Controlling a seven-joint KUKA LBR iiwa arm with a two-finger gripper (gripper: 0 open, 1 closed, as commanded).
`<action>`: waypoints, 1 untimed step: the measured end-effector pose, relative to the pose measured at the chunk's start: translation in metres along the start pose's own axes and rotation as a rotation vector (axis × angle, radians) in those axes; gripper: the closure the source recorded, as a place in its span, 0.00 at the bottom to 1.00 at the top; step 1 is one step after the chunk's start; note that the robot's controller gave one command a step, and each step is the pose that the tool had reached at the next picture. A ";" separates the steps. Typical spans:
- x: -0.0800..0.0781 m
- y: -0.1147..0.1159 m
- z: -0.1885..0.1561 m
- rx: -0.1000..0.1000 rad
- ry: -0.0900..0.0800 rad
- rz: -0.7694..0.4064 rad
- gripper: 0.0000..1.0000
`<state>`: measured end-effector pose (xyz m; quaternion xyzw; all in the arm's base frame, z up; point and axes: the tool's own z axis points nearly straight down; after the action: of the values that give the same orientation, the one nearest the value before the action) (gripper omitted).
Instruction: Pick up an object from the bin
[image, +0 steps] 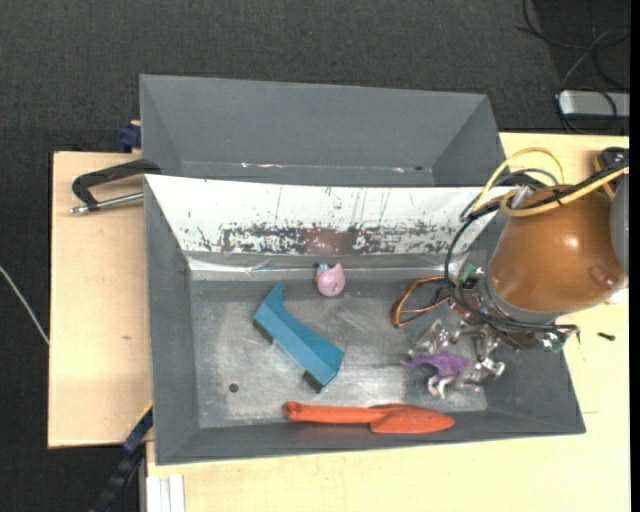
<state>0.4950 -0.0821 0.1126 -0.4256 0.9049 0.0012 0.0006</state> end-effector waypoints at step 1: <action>-0.001 -0.001 -0.078 0.003 -0.001 -0.025 1.00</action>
Offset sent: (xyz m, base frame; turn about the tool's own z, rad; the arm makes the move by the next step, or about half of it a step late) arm 0.0000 0.0000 0.0000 0.0000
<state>0.4967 -0.0818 0.1905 -0.4368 0.8996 0.0000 0.0019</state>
